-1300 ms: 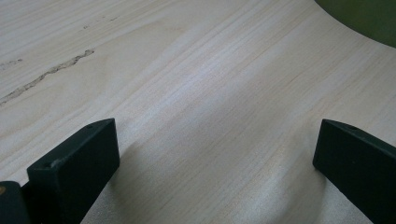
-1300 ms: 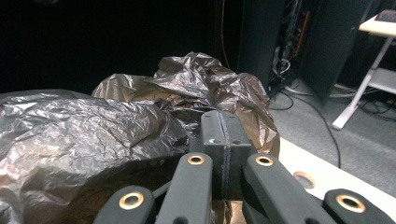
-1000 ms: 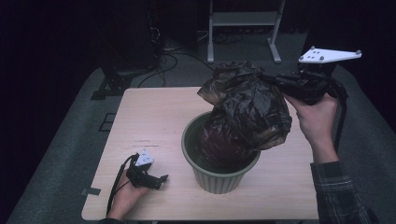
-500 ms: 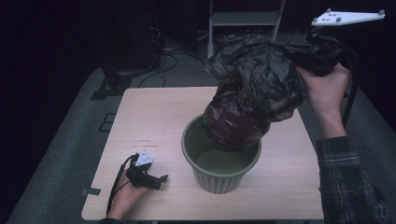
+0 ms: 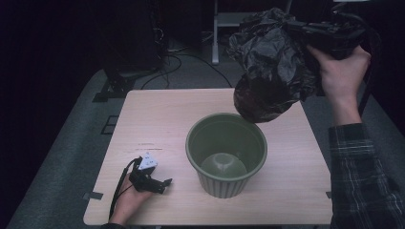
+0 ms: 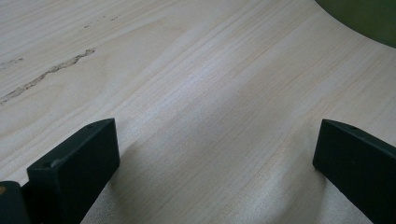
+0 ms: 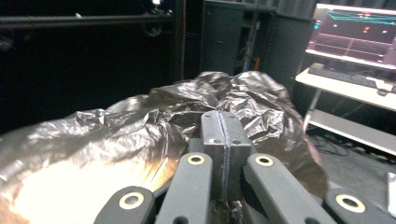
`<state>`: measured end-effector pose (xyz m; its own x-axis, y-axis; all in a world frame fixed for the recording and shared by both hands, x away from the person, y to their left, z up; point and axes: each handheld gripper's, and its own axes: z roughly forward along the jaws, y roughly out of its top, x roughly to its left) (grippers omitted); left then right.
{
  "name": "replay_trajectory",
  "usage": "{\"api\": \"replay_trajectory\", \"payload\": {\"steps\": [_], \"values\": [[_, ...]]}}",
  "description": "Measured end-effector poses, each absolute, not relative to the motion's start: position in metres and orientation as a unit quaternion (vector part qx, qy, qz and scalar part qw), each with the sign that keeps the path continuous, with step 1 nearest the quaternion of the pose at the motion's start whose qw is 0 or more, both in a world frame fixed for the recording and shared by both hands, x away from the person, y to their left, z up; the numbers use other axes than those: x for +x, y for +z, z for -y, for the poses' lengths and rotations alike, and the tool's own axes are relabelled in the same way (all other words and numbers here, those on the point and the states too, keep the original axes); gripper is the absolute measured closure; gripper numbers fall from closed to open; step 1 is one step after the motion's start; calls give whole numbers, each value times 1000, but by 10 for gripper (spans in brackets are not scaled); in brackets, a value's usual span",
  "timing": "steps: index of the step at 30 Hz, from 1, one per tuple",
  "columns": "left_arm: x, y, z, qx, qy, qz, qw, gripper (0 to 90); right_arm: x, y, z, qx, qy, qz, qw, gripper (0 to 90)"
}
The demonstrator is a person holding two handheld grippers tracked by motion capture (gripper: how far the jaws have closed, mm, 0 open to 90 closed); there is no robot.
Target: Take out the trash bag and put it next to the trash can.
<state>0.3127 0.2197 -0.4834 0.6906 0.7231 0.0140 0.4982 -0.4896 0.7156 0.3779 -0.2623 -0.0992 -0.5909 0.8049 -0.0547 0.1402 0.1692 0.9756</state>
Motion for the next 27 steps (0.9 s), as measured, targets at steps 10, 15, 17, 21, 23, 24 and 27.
{"api": "replay_trajectory", "payload": {"steps": [10, 15, 17, 21, 23, 24, 27], "values": [[312, -484, -220, 848, 159, -361, 354, 0, 405, -135, 283, 383, 520, -699, 306, 900], [312, -484, -220, 848, 159, -361, 355, 0, 414, -150, 287, 394, 515, -698, 305, 900], [312, -483, -220, 848, 159, -360, 353, 0, 418, -157, 286, 397, 515, -697, 302, 900], [312, -483, -220, 848, 159, -361, 353, 0, 430, -176, 281, 403, 515, -697, 296, 900], [312, -483, -220, 848, 159, -361, 354, 0, 433, -180, 279, 405, 515, -696, 294, 900], [312, -483, -220, 848, 159, -361, 354, 0, 436, -183, 278, 405, 516, -697, 291, 900], [312, -483, -220, 848, 159, -361, 354, 0, 446, -195, 272, 407, 518, -698, 281, 900]]}}
